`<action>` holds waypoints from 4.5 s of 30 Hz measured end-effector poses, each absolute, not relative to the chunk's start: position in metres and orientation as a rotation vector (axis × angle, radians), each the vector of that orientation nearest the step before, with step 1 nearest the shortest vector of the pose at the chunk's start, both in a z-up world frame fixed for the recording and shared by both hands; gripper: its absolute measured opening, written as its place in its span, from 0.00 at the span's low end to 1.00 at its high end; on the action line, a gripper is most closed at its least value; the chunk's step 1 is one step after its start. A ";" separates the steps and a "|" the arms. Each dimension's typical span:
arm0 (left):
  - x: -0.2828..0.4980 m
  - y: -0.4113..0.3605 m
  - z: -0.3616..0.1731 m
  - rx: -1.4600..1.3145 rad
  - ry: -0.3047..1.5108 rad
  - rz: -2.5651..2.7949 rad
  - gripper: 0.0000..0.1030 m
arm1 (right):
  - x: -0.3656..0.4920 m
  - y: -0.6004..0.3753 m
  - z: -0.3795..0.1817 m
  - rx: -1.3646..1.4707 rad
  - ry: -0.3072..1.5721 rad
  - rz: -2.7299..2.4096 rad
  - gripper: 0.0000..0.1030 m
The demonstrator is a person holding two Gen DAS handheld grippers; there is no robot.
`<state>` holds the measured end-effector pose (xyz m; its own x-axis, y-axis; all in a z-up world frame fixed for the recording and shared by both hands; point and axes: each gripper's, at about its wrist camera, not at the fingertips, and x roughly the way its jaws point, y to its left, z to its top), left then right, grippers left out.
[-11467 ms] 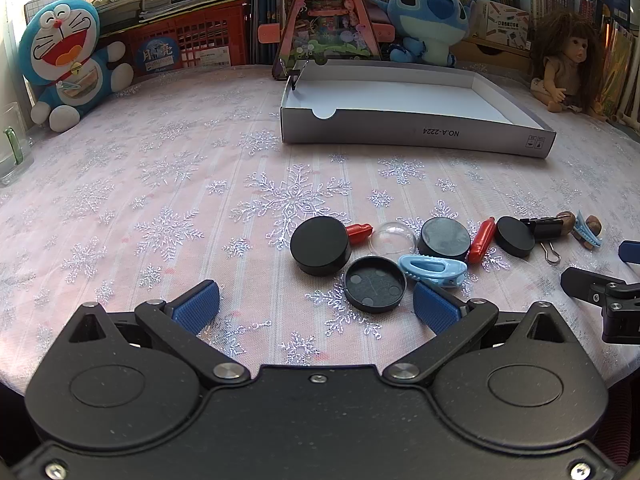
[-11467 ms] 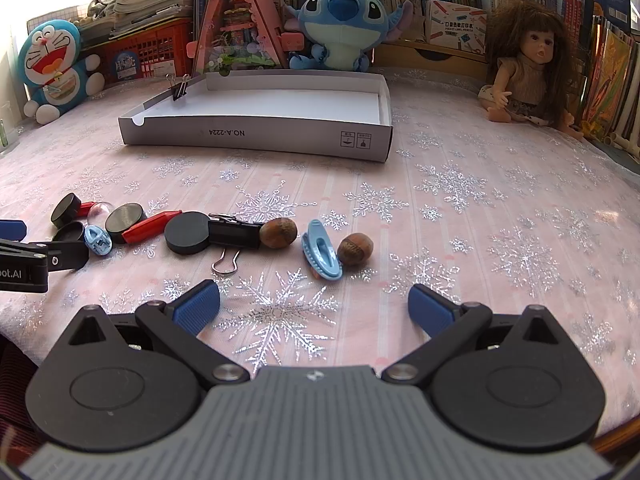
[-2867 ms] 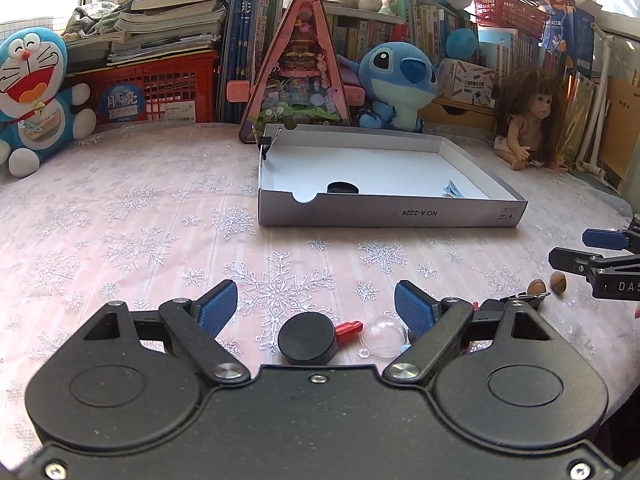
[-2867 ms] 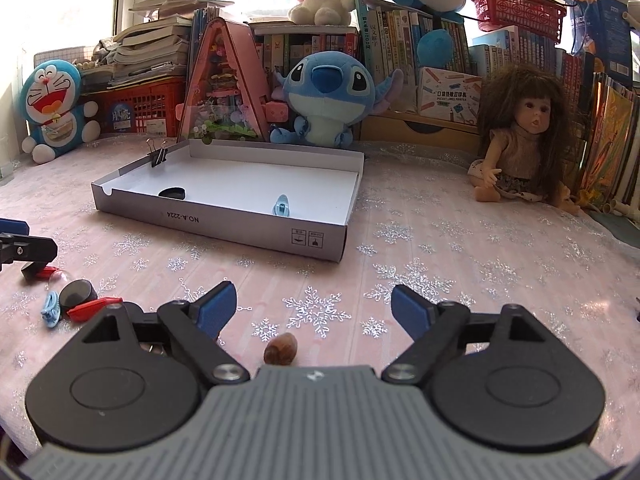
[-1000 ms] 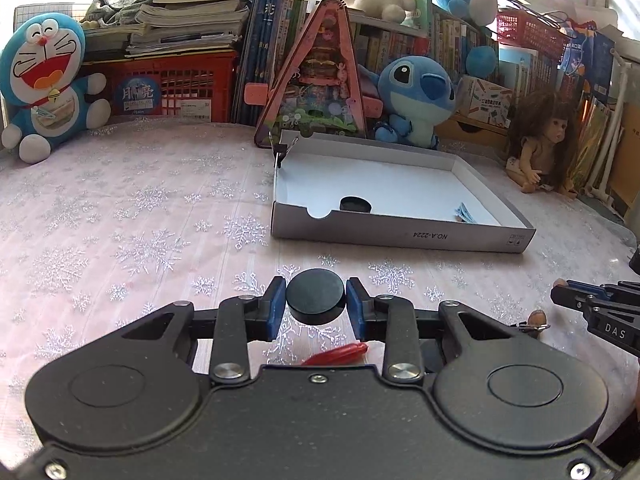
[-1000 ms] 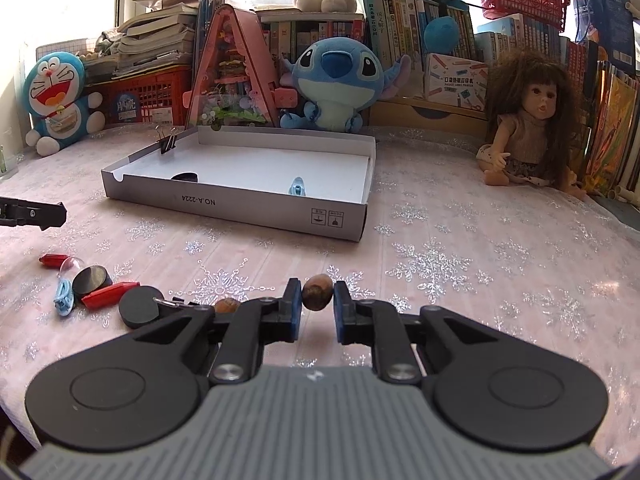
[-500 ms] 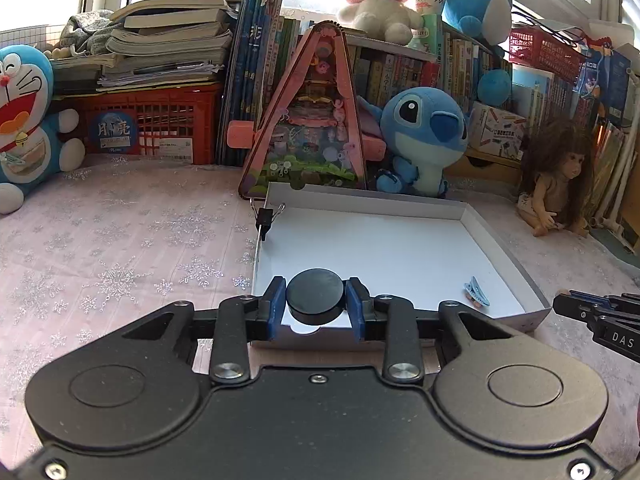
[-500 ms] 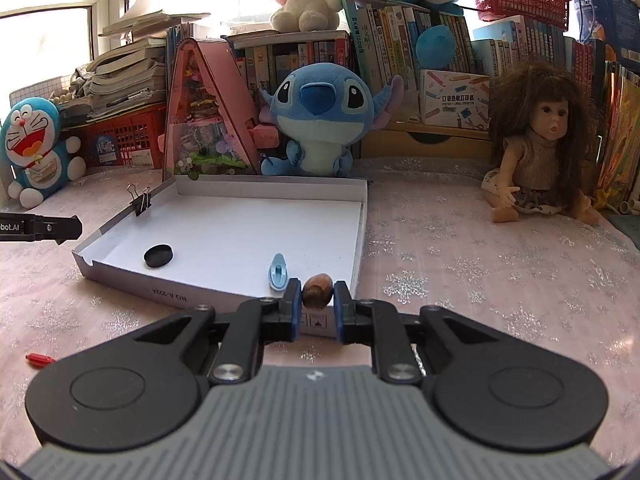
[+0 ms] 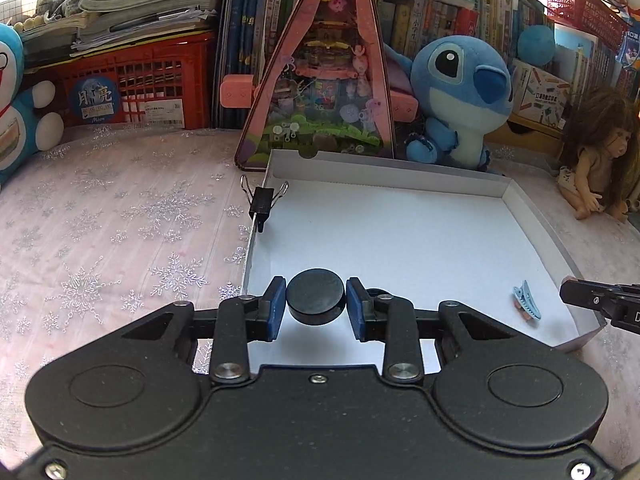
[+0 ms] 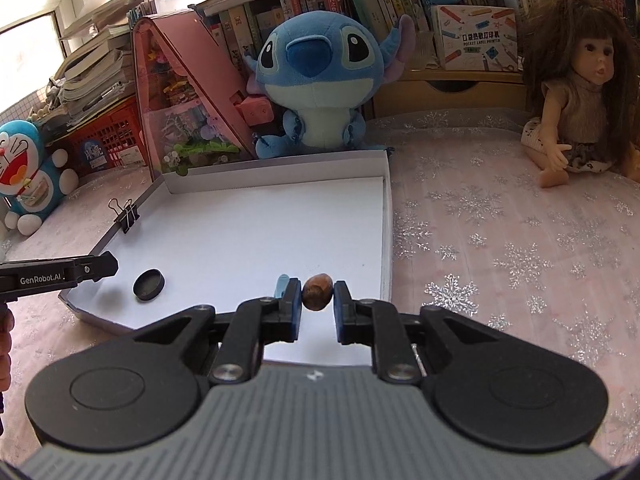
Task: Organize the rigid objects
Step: 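Carry the black puck in the left gripper while the right gripper carries the nut over the tray, then open the left gripper to drop the puck while the right gripper releases the nut into the tray, then grasp the red marker with the left gripper while the right gripper grasps another brown nut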
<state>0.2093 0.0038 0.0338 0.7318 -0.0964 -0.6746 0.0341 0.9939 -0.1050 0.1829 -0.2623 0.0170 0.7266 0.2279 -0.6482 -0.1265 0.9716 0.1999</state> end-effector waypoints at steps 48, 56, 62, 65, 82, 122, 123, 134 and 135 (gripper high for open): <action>0.117 -0.009 0.050 0.037 0.588 -0.170 0.77 | 0.117 -0.239 0.032 -0.004 0.593 0.271 0.67; 0.069 -0.003 0.037 0.029 0.605 -0.198 0.76 | 0.073 -0.242 0.023 -0.056 0.556 0.299 0.70; 0.045 0.005 0.029 0.005 0.628 -0.187 0.75 | 0.048 -0.246 0.013 -0.095 0.554 0.291 0.70; 0.034 0.010 0.026 -0.013 0.633 -0.173 0.73 | 0.040 -0.248 0.008 -0.108 0.559 0.291 0.70; 0.007 0.017 0.012 -0.033 0.675 -0.138 0.47 | 0.018 -0.238 -0.007 -0.183 0.554 0.329 0.70; 0.017 0.010 0.002 0.060 0.621 -0.139 0.44 | 0.022 -0.225 -0.017 -0.169 0.566 0.342 0.47; 0.017 0.010 0.000 0.069 0.622 -0.142 0.44 | 0.022 -0.225 -0.017 -0.168 0.567 0.346 0.47; 0.019 0.011 -0.004 0.074 0.628 -0.137 0.44 | 0.022 -0.220 -0.017 -0.175 0.570 0.379 0.27; 0.018 0.011 -0.004 0.063 0.625 -0.125 0.45 | 0.022 -0.219 -0.017 -0.177 0.568 0.381 0.27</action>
